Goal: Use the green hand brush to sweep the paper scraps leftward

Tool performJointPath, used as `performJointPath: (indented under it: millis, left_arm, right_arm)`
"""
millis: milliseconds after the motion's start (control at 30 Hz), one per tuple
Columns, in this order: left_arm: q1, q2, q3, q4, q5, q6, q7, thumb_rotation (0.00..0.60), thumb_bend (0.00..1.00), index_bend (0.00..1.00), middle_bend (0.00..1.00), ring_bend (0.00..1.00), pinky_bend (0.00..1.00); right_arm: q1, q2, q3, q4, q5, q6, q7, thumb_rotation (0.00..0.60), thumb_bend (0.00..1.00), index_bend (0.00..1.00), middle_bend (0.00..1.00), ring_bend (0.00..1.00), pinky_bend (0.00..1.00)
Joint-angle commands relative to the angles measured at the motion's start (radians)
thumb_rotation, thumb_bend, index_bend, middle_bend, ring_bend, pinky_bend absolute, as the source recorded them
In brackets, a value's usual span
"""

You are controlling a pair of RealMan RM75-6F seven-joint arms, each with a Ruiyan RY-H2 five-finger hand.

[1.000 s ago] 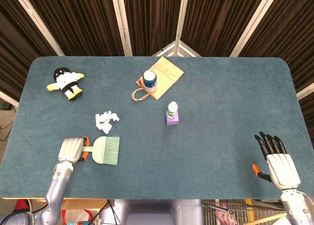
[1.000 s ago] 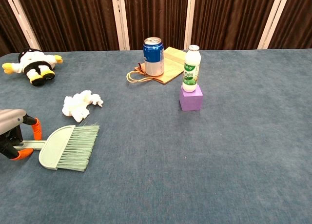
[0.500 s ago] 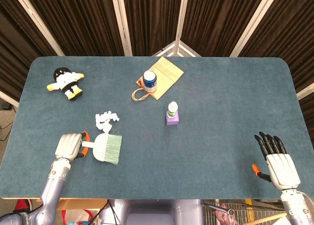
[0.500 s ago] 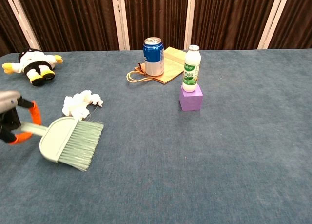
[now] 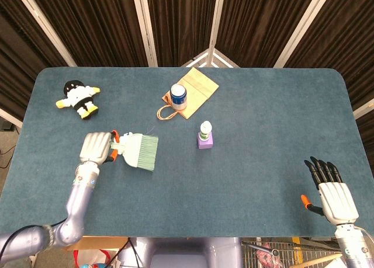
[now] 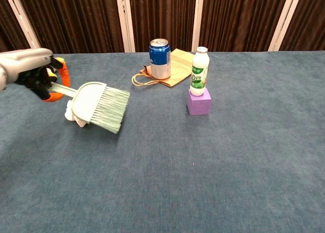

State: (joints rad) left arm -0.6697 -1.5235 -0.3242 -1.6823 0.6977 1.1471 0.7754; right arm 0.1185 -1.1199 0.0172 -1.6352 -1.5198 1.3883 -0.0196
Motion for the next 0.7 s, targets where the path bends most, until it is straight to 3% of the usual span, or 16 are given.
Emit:
performJointPath:
  millis: [33,167,333,500,700]
  left_arm:
    - [-0.078,-0.063,-0.033,0.086,-0.07,-0.026,0.054,0.6,0.65,0.74,1.0,1.0,1.0]
    - [-0.122,-0.103,-0.033,0.163,-0.112,-0.044,0.076,0.6,0.65,0.75,1.0,1.0,1.0]
    - [-0.131,-0.122,0.004,0.242,-0.135,-0.05,0.086,0.6,0.67,0.75,1.0,1.0,1.0]
    - [-0.076,-0.055,0.053,0.243,-0.108,-0.027,0.048,0.6,0.67,0.75,1.0,1.0,1.0]
    - [0.025,0.101,0.114,0.232,-0.063,-0.008,-0.03,0.6,0.67,0.75,1.0,1.0,1.0]
  right_arm:
    - [0.002,0.002,0.003,-0.001,0.007,-0.006,0.006,0.6,0.32,0.0,0.0,0.0,0.01]
    - [0.004,0.003,0.004,-0.002,0.013,-0.012,0.013,0.6,0.32,0.0,0.0,0.0,0.01]
    - [0.003,0.006,0.002,-0.004,0.014,-0.013,0.012,0.6,0.32,0.0,0.0,0.0,0.01]
    - [0.0,0.008,0.0,-0.007,0.008,-0.007,0.008,0.6,0.32,0.0,0.0,0.0,0.01]
    - [-0.004,0.007,-0.005,-0.01,-0.003,0.002,-0.006,0.6,0.32,0.0,0.0,0.0,0.01]
